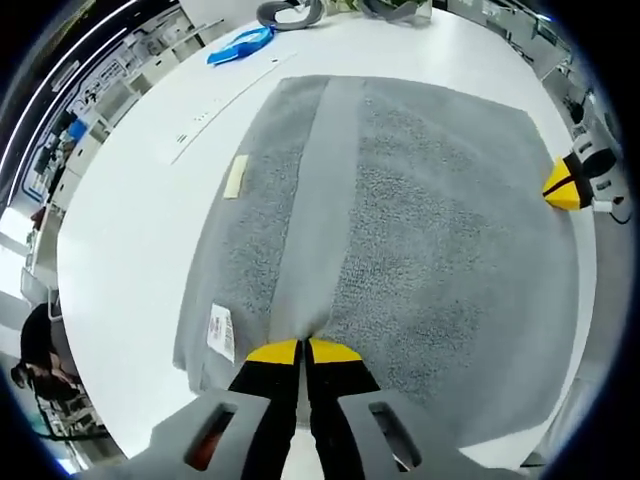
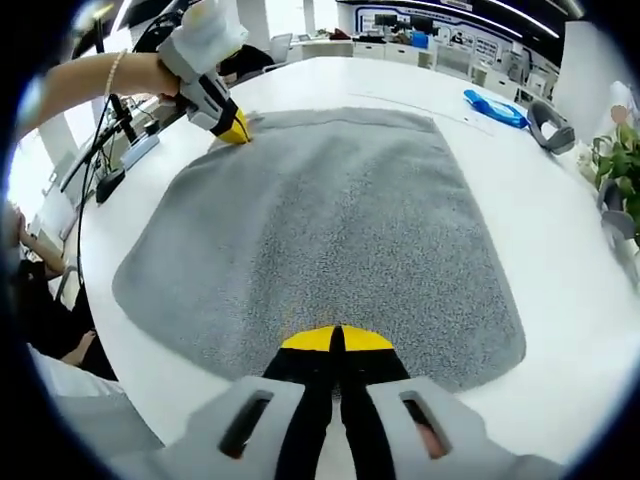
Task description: Fold the towel on the table until its edges align and the towel forms a compact rectangular stack.
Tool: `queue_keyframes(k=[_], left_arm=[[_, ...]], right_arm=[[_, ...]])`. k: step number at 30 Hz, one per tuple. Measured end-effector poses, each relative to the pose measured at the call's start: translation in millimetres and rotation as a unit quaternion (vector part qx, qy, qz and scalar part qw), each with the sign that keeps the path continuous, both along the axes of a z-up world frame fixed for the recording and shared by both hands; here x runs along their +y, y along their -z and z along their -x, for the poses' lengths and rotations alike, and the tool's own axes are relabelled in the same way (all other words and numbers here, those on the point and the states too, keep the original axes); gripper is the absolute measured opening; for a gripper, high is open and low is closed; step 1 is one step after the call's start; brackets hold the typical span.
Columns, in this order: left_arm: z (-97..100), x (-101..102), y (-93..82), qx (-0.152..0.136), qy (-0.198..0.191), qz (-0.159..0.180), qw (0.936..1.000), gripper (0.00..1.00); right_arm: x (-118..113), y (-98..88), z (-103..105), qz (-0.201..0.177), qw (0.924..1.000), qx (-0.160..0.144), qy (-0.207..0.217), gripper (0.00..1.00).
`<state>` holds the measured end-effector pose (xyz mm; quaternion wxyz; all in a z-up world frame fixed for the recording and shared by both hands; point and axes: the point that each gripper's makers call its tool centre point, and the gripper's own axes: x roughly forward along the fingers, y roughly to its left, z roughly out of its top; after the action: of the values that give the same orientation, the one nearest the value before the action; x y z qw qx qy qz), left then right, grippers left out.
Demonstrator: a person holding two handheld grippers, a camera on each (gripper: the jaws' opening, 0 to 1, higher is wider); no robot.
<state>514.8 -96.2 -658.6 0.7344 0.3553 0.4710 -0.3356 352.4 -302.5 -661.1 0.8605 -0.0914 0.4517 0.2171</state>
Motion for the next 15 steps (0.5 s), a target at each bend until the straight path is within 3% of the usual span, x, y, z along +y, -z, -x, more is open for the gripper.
queue_keyframes(k=[15], left_arm=[[-8.5, -4.9, 0.0, 0.003, 0.021, -0.011, 0.9997, 0.02]], right_arm=[[9.9, 0.2, 11.4, 0.024, 0.9990, -0.010, -0.035, 0.00]])
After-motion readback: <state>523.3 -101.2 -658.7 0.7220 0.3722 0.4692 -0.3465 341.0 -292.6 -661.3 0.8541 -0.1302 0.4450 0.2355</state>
